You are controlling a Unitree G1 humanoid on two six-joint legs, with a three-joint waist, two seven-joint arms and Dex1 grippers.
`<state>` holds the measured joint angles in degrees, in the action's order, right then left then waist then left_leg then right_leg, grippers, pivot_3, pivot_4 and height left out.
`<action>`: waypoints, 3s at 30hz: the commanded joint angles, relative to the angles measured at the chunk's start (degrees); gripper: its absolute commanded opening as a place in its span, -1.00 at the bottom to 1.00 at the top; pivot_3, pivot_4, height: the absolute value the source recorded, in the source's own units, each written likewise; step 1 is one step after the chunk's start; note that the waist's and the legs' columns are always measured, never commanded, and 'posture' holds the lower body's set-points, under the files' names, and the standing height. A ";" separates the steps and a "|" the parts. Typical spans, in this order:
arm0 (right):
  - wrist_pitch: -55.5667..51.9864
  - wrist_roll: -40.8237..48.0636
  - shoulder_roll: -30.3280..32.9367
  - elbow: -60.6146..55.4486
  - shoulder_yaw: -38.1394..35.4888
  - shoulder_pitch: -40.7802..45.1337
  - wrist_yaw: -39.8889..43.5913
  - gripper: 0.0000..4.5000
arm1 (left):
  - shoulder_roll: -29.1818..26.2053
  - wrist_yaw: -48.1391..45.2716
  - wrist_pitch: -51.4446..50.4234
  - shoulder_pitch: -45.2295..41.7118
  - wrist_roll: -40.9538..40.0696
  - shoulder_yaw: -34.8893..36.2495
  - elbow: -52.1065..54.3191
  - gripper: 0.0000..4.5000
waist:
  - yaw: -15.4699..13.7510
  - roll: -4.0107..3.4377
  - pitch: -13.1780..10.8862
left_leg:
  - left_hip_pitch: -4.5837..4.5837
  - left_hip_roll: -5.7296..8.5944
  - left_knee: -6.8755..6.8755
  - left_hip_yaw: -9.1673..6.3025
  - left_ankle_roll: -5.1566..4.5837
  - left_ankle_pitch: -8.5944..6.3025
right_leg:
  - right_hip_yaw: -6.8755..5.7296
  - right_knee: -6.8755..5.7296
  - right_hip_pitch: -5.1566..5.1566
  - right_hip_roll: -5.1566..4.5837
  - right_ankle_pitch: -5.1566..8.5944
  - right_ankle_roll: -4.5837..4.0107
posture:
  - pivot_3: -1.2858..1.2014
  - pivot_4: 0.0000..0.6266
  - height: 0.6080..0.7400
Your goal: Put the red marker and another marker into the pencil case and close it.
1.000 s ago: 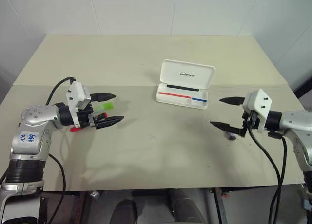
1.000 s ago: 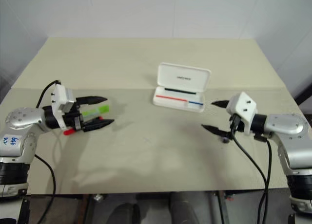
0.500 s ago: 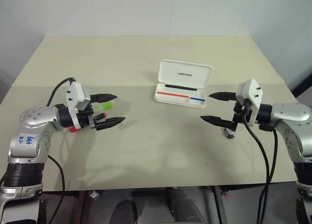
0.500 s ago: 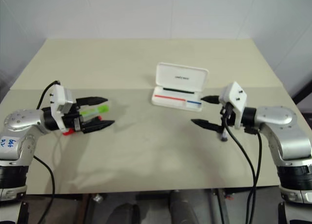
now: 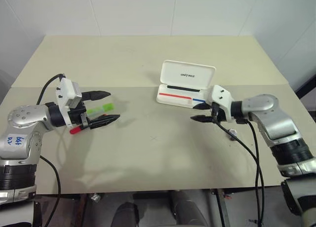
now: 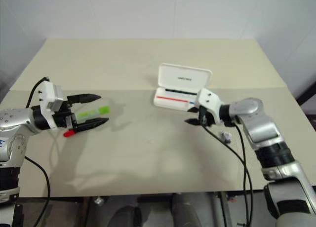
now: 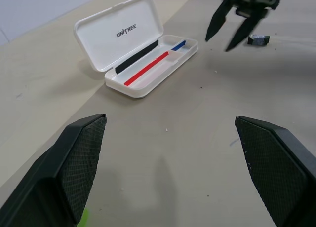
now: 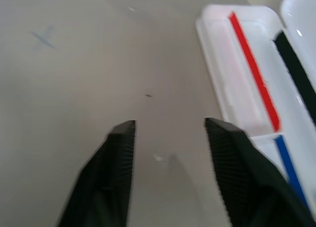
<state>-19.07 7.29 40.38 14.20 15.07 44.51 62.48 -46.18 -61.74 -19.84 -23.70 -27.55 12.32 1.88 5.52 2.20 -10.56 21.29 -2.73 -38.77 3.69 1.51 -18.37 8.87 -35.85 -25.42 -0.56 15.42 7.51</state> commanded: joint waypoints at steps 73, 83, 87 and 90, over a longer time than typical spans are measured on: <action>8.41 -7.05 -0.39 -10.18 5.10 -8.24 18.57 -0.98 | -1.58 7.96 -10.68 12.48 -9.77 6.01 20.79 1.00 | 2.43 0.05 -0.04 | -0.10 0.02 0.37 -0.44 0.23 0.10 | -0.38 -0.08 0.05 -0.06 0.09 -0.16 | 0.03 -0.52 1.00; 8.40 -5.01 -1.34 -10.52 3.96 -7.03 17.90 -0.98 | -1.64 8.04 -10.34 11.61 -9.58 5.95 20.01 1.00 | 2.46 0.14 -0.08 | -0.14 0.01 -0.12 -0.48 0.22 0.10 | -0.38 -0.11 0.30 -0.06 0.00 -0.12 | 0.03 -0.52 1.00; 7.57 -3.99 -1.06 -11.77 3.54 -7.11 18.06 -0.98 | -1.59 7.99 -10.06 10.98 -9.28 5.66 19.46 1.00 | 2.47 0.15 -0.08 | -0.14 0.00 -0.13 -0.49 0.22 0.10 | -0.39 -0.12 0.29 -0.05 -0.01 -0.13 | 0.03 -0.52 1.00; 7.22 -4.09 -0.79 -11.95 3.81 -7.65 18.03 -0.98 | -1.54 7.97 -9.88 10.45 -9.08 5.39 19.09 1.00 | 2.49 0.15 -0.09 | -0.12 -0.01 -0.12 -0.51 0.22 0.10 | -0.41 -0.11 0.28 -0.04 0.00 -0.13 | 0.03 -0.52 1.00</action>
<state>-11.72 2.11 39.54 4.45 19.95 36.50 81.02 -47.74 -53.82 -30.54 -12.62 -36.00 17.32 20.03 8.01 2.35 -10.65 21.16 -2.74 -38.89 3.19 1.73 -18.28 8.47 -35.96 -25.14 -0.60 15.42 7.38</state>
